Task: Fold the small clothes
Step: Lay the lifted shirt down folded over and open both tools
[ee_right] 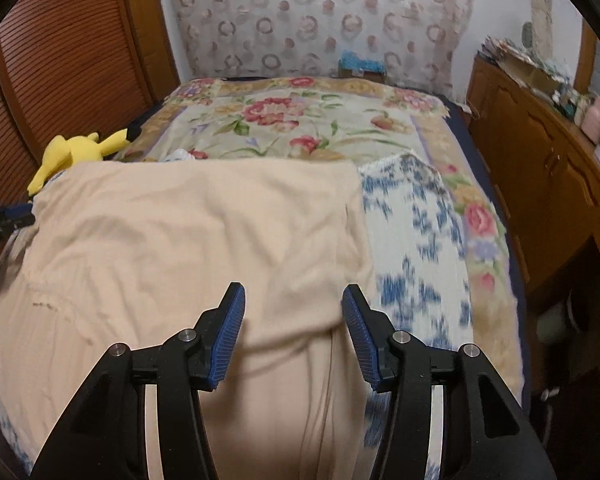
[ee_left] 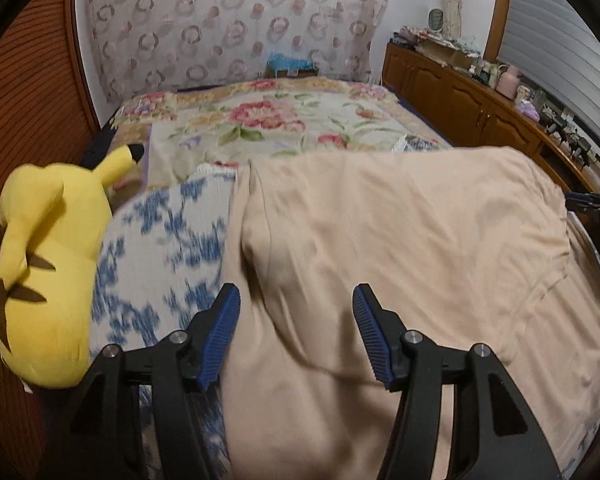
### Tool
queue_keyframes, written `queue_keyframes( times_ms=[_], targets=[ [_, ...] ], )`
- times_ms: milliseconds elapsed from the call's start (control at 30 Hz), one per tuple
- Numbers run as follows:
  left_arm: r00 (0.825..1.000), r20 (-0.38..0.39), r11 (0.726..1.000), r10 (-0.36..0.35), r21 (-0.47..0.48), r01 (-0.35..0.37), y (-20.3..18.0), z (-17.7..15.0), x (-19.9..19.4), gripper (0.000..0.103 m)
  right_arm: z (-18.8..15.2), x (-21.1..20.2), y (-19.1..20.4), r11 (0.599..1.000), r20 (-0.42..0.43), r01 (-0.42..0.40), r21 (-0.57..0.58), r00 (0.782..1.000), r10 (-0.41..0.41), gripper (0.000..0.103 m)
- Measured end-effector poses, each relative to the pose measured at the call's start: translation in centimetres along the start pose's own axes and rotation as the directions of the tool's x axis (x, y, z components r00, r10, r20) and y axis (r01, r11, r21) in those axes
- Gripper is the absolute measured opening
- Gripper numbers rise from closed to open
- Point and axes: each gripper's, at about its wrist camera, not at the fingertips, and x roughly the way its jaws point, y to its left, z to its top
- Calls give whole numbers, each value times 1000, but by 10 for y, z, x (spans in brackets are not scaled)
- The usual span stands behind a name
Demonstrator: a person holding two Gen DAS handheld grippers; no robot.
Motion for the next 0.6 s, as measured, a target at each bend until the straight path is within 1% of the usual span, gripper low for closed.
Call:
queue_keyframes(
  times_ms=[67,100,200,367,467,600],
  targets=[
    [1000,-13,1000,1,-7,-1,0,-6,3,58,-6,-3,0,1000,-5,-5,14,1000,5,52],
    [1000,1,1000,9,-1,-9,-1,-7,1,58,-7,-3,0,1000,-5,-7,19,1000,7,52],
    [1000,5,1000,23,6,-23,-3,-10,1,58,-14,-4,3,999,-14,-21,30,1000,22,52],
    [1000,5,1000,24,7,-24,-3,-10,2,58,-19,7,9,999,-36,-32,26,999,33,52],
    [1000,4,1000,25,8,-25,-2,-10,2,58,-16,18,13,999,-41,-28,27,999,29,52],
    [1000,4,1000,25,8,-25,-3,-10,2,58,-12,24,15,1000,-19,3,13,1000,-3,52]
  ],
)
